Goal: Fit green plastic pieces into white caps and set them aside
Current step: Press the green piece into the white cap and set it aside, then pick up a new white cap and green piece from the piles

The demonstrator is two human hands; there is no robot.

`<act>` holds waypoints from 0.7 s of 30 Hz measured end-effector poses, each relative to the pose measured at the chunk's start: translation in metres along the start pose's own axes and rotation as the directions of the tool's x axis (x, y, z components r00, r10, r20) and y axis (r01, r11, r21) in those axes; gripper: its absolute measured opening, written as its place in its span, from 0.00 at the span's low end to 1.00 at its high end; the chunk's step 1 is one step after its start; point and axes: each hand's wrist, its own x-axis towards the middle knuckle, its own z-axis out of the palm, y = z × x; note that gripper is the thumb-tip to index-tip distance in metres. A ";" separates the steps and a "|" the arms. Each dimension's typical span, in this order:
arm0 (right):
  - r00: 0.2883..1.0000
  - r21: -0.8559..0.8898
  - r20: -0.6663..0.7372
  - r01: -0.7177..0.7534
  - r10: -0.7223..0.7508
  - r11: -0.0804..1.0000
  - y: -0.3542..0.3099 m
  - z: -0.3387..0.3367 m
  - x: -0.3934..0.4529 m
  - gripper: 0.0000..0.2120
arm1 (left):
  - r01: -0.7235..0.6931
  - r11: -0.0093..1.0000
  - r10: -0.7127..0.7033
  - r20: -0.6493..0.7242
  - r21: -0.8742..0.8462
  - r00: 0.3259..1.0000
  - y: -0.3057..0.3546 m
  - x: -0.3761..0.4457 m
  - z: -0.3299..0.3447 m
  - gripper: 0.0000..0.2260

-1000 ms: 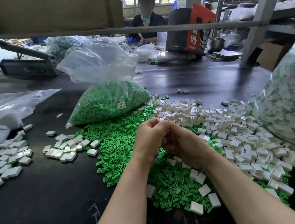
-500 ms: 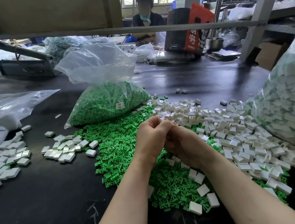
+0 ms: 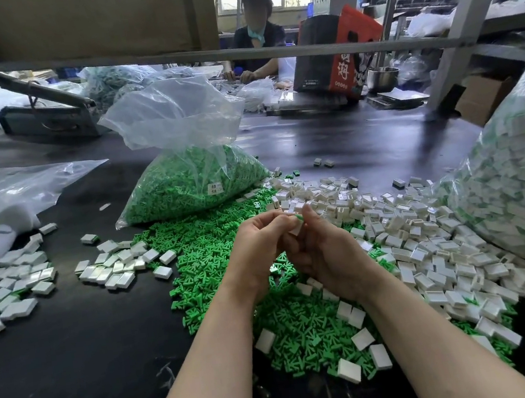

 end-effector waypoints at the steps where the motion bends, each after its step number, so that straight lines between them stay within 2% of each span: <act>1: 1.000 0.007 0.000 0.001 -0.001 1.000 0.000 0.000 0.000 0.26 | 0.001 1.000 -0.001 0.009 -0.009 1.000 0.000 0.000 -0.001 0.07; 4: 1.000 0.014 -0.002 0.005 -0.005 1.000 0.000 -0.001 0.000 0.27 | 0.010 0.999 -0.009 0.027 -0.042 1.000 0.001 0.000 -0.003 0.07; 7: 1.000 -0.011 -0.019 0.024 -0.025 1.000 -0.003 0.000 -0.001 0.25 | -0.022 0.999 0.021 -0.015 -0.050 1.000 0.006 0.000 -0.010 0.04; 9: 0.996 -0.115 -0.059 0.060 -0.067 0.992 -0.005 -0.001 -0.002 0.22 | -0.077 0.996 0.079 -0.071 0.033 0.994 0.011 0.000 -0.021 0.02; 11: 0.983 -0.254 -0.114 0.109 -0.141 0.961 -0.008 -0.001 -0.002 0.20 | -0.105 0.980 0.136 -0.184 0.170 0.973 0.016 0.001 -0.036 0.02; 13: 0.962 -0.384 -0.163 0.143 -0.219 0.912 -0.010 -0.002 -0.002 0.18 | -0.064 0.925 0.213 -0.370 0.375 0.904 0.018 0.000 -0.055 0.03; 16: 0.921 -0.624 -0.228 0.111 -0.317 0.773 -0.012 -0.003 0.000 0.14 | 0.138 0.774 0.334 -0.584 0.618 0.740 0.019 -0.003 -0.081 0.06; 19: 0.840 -0.790 -0.304 0.042 -0.450 0.612 -0.011 -0.007 0.002 0.13 | 0.384 0.654 0.336 -0.706 0.651 0.623 0.019 -0.007 -0.097 0.06; 21: 0.795 -0.841 -0.354 -0.039 -0.493 0.540 -0.011 -0.012 0.002 0.11 | 0.481 0.593 0.337 -0.742 0.645 0.580 0.018 -0.008 -0.100 0.05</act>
